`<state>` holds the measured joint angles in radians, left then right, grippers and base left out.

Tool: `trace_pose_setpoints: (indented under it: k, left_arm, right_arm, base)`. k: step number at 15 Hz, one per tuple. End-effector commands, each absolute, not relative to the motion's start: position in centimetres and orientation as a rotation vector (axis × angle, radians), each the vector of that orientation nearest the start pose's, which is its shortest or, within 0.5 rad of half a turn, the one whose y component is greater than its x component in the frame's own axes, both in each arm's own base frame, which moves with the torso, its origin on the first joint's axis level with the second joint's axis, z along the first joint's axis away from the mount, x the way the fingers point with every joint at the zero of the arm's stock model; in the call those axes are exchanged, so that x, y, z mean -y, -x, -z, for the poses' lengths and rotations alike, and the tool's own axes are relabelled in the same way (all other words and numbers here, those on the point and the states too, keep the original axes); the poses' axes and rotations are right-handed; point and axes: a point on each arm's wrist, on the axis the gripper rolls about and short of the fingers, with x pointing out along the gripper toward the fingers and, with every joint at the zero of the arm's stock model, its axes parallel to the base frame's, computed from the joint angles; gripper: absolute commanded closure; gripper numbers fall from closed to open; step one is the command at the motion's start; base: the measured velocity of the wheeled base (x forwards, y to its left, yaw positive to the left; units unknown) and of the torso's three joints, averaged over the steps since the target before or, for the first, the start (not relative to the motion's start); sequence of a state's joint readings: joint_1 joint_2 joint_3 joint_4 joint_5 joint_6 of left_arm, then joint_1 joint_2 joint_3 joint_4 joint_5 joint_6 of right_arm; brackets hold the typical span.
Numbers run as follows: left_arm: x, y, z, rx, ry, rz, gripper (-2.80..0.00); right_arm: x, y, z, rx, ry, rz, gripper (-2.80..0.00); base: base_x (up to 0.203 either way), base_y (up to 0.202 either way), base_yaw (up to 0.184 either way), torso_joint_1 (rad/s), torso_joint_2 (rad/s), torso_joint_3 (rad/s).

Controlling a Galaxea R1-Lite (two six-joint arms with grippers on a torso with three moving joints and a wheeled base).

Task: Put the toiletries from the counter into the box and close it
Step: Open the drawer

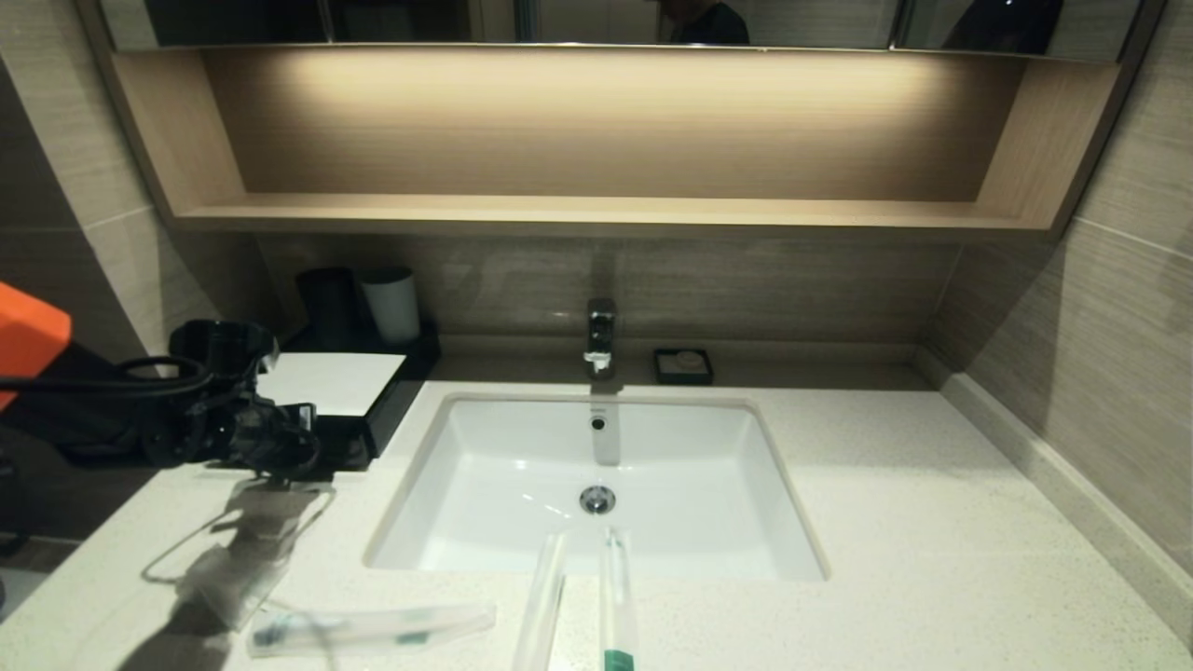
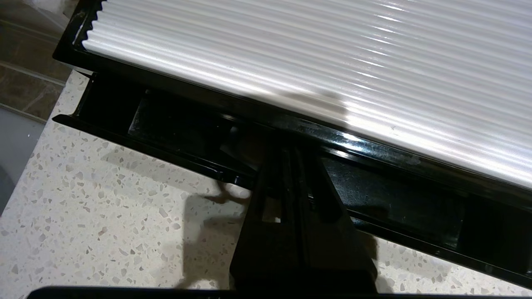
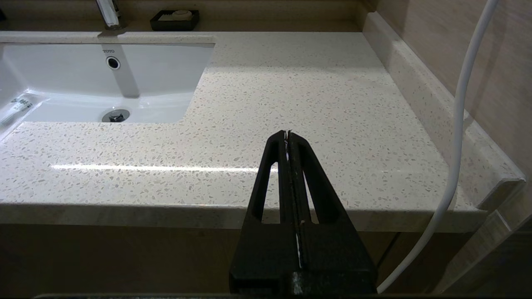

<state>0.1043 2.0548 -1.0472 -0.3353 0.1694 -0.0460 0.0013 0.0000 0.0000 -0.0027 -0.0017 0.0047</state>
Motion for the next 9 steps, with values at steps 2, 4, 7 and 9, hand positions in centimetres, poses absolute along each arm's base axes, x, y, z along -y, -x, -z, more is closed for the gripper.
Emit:
trace_pose_setpoints:
  k: [2,4,7,9]
  left_arm:
    - [-4.27,-37.62,-9.06,-0.672,0.021,-0.280,0.00]
    - [-4.27,-37.66,-8.90,-0.676,0.021,-0.279,0.00]
    - [-4.28,-37.75,-8.70,-0.680,0.020,-0.279,0.00]
    - [-4.28,-37.74,-8.69,-0.681,0.020,-0.279,0.00]
  right_arm:
    - [0.01,2.27,-7.54,0.002,-0.005,0.000,0.00]
    - [0.01,2.27,-7.54,0.002,-0.005,0.000,0.00]
    - [0.01,2.27,-7.54,0.002,-0.005,0.000,0.00]
    - [0.01,2.27,-7.54,0.002,-0.005,0.000,0.00]
  base:
    - [0.000,0.000,0.000,0.000,0.00,0.000]
    - [0.000,0.000,0.000,0.000,0.00,0.000]
    - [0.000,0.000,0.000,0.000,0.00,0.000]
    - [0.000,0.000,0.000,0.000,0.00,0.000]
